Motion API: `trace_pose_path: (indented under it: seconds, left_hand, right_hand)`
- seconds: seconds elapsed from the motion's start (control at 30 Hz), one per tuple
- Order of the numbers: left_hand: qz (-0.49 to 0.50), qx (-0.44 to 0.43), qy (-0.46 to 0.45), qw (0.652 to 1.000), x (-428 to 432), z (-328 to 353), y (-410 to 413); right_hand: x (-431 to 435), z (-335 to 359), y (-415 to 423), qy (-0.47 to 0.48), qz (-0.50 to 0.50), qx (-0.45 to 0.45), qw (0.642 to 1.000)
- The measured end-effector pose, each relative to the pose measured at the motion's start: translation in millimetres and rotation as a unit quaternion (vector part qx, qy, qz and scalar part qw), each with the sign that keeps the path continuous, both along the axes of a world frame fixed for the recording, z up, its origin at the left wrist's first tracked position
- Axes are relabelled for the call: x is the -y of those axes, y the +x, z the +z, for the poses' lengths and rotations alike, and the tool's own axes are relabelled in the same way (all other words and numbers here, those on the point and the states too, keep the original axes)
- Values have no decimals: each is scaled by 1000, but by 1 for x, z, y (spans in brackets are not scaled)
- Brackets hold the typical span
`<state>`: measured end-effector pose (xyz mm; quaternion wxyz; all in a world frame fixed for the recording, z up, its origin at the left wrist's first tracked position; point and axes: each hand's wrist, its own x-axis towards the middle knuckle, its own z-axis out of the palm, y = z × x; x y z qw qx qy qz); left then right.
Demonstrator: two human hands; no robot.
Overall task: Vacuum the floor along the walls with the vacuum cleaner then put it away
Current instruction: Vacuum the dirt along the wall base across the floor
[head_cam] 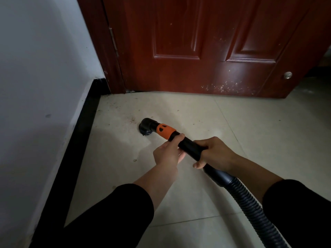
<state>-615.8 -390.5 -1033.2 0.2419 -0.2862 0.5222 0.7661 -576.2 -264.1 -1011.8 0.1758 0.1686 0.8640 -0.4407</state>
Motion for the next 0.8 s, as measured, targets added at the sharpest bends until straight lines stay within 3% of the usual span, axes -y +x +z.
trace_pose_path:
  seconds: [0.8]
  left_hand:
    - [36,-39,-6,999,56,-20,-34]
  right_hand:
    - [52,-27,-37,-42,18,-28,999]
